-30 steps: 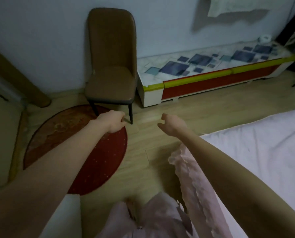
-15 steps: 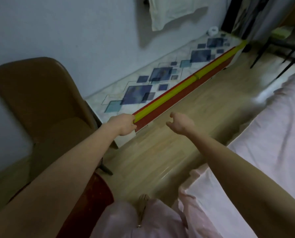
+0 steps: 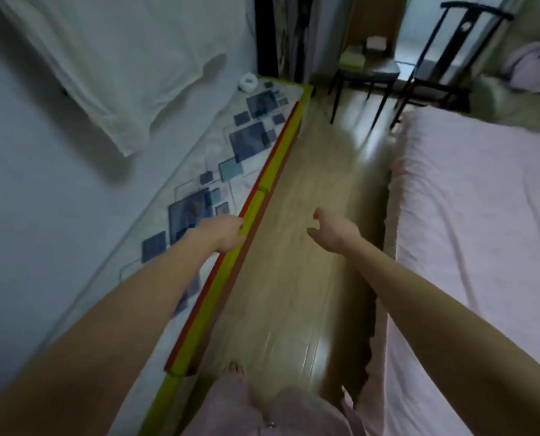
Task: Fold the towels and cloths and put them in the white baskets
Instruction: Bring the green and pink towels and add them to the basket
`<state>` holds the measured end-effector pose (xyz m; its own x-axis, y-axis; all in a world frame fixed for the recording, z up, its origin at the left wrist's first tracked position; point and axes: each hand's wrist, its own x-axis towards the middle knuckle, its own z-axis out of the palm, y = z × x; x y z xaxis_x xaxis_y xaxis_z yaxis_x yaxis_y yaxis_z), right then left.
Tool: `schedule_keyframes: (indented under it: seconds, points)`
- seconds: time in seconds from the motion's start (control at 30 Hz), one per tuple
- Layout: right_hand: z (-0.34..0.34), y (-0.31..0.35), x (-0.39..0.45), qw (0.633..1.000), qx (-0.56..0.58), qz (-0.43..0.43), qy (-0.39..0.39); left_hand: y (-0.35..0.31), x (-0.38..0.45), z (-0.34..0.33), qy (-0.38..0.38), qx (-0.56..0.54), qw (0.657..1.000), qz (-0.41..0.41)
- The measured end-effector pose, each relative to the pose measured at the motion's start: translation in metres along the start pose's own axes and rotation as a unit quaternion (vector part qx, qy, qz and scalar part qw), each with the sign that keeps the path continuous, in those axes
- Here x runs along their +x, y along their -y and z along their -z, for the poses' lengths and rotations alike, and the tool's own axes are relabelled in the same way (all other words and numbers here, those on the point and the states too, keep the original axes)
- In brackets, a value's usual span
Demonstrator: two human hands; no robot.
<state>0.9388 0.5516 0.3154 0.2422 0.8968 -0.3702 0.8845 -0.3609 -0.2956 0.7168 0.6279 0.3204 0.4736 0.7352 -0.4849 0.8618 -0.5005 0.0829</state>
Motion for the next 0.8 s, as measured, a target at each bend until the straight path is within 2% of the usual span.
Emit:
schedule_keyframes:
  seconds: [0.1, 0.27, 0.4, 0.63, 0.8]
  points:
    - [0.044, -0.013, 0.059, 0.996, 0.038, -0.040, -0.065, -0.006, 0.090, 0.063, -0.014, 0.022, 0.999, -0.046]
    - [0.095, -0.064, 0.152, 0.988, 0.060, -0.108, -0.090, -0.059, 0.227, 0.135, -0.016, 0.067, 0.986, -0.154]
    - [0.138, -0.117, 0.252, 0.980, 0.054, -0.154, -0.114, -0.105, 0.343, 0.189, -0.014, 0.100, 0.973, -0.208]
    - [0.246, -0.181, 0.427, 0.981, 0.050, -0.170, -0.079, -0.129, 0.518, 0.297, 0.003, 0.094, 0.974, -0.205]
    - [0.306, -0.223, 0.549, 0.981, 0.060, -0.170, -0.069, -0.130, 0.655, 0.353, 0.009, 0.094, 0.982, -0.163]
